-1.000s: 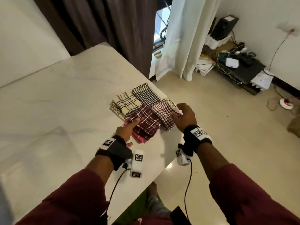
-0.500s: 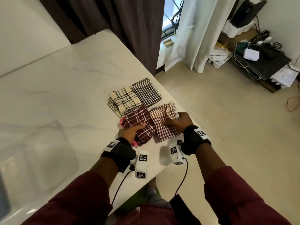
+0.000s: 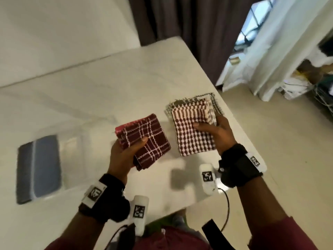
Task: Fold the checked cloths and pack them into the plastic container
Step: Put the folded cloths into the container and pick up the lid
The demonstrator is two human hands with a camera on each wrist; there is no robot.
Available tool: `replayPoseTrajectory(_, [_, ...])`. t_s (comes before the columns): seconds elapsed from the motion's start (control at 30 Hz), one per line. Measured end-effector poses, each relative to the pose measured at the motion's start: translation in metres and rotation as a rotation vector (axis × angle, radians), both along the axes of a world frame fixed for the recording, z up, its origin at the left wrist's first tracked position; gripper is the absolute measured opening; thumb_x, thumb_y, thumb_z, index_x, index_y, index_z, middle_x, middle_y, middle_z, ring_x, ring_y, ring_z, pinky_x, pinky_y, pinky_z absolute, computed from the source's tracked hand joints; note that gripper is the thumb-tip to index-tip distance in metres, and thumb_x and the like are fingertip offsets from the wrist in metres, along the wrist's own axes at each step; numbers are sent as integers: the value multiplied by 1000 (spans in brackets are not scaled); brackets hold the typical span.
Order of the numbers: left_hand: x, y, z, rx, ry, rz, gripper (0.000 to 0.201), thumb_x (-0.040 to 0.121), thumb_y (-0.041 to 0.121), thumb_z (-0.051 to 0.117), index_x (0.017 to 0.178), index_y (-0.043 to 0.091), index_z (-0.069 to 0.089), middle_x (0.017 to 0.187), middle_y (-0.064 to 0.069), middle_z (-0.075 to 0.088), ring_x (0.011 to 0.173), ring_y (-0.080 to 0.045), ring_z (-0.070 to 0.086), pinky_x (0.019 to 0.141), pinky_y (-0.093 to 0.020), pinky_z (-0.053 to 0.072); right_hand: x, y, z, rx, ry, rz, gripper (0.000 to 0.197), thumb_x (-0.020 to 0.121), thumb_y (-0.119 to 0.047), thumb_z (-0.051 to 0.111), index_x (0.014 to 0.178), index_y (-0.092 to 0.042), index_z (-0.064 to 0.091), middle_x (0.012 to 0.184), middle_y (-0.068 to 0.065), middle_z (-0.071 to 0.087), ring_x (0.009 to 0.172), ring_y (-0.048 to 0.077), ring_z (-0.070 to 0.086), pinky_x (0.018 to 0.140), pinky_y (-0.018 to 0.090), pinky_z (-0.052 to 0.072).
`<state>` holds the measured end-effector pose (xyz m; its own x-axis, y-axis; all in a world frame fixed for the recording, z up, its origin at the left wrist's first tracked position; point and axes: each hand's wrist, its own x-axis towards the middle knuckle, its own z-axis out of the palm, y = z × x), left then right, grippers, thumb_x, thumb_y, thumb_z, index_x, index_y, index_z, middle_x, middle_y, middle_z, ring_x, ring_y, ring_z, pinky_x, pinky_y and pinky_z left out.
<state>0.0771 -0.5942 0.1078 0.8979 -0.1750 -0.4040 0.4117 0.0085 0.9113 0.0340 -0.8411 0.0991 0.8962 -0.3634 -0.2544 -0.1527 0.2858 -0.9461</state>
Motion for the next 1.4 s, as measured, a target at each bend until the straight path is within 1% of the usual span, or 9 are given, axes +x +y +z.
replayPoseTrajectory(0.33, [18,160,28,-71,-210,282,19,94,19,54,102,34,64,90,13,74,84,-14,70,60,-29,56,93,241,79,74,-137,659,26,79,-3,68,105,-10,66,102,6,72,94,23,69,82,31,55])
replayPoseTrajectory(0.53, [29,279,24,-220,-156,478,38,89,27,54,126,21,56,118,-6,66,104,-23,64,72,-34,56,118,369,71,-624,-82,453,67,66,-46,83,122,-27,51,114,-7,48,98,9,53,81,24,46])
replayPoseTrajectory(0.67, [26,332,9,-208,-149,531,37,87,25,60,124,24,59,113,0,70,104,-20,66,81,-40,54,119,432,58,-776,-289,433,29,72,-25,81,91,-21,60,88,-8,57,74,3,50,64,12,37])
replayPoseTrajectory(0.73, [27,350,4,-216,-138,585,31,91,20,57,122,23,61,112,0,70,105,-20,66,86,-42,53,116,459,56,-785,-365,425,27,76,-11,74,98,-19,61,93,-8,59,74,-1,51,62,6,36])
replayPoseTrajectory(0.83, [31,362,2,-220,-161,596,30,91,19,58,121,23,61,109,1,71,102,-18,67,80,-35,54,115,484,54,-868,-419,274,52,71,-5,71,117,-18,50,115,-4,44,94,3,49,74,8,41])
replayPoseTrajectory(0.97, [36,370,-5,-218,-195,591,23,92,14,58,112,23,62,103,1,72,96,-14,68,72,-27,54,118,496,48,-935,-484,460,29,75,4,59,99,-13,62,98,1,58,87,9,54,75,21,45])
replayPoseTrajectory(1.03, [38,373,-9,-229,-186,582,24,92,16,59,115,21,62,105,0,72,97,-16,68,74,-31,55,121,497,46,-813,-344,569,19,85,-13,57,101,-13,67,100,0,64,89,10,58,80,29,50])
replayPoseTrajectory(1.17, [42,379,-17,-256,-167,553,43,82,31,65,124,20,58,113,-2,69,104,-18,66,85,-40,54,122,494,54,-792,-130,687,58,75,-57,70,119,-21,58,112,-8,60,98,6,57,84,24,48])
replayPoseTrajectory(1.4, [47,389,-29,-261,-143,428,65,74,50,74,129,22,54,121,-2,67,111,-21,64,89,-45,52,126,478,48,-790,-52,690,62,72,-34,82,126,-17,59,128,-2,61,108,7,57,94,25,45])
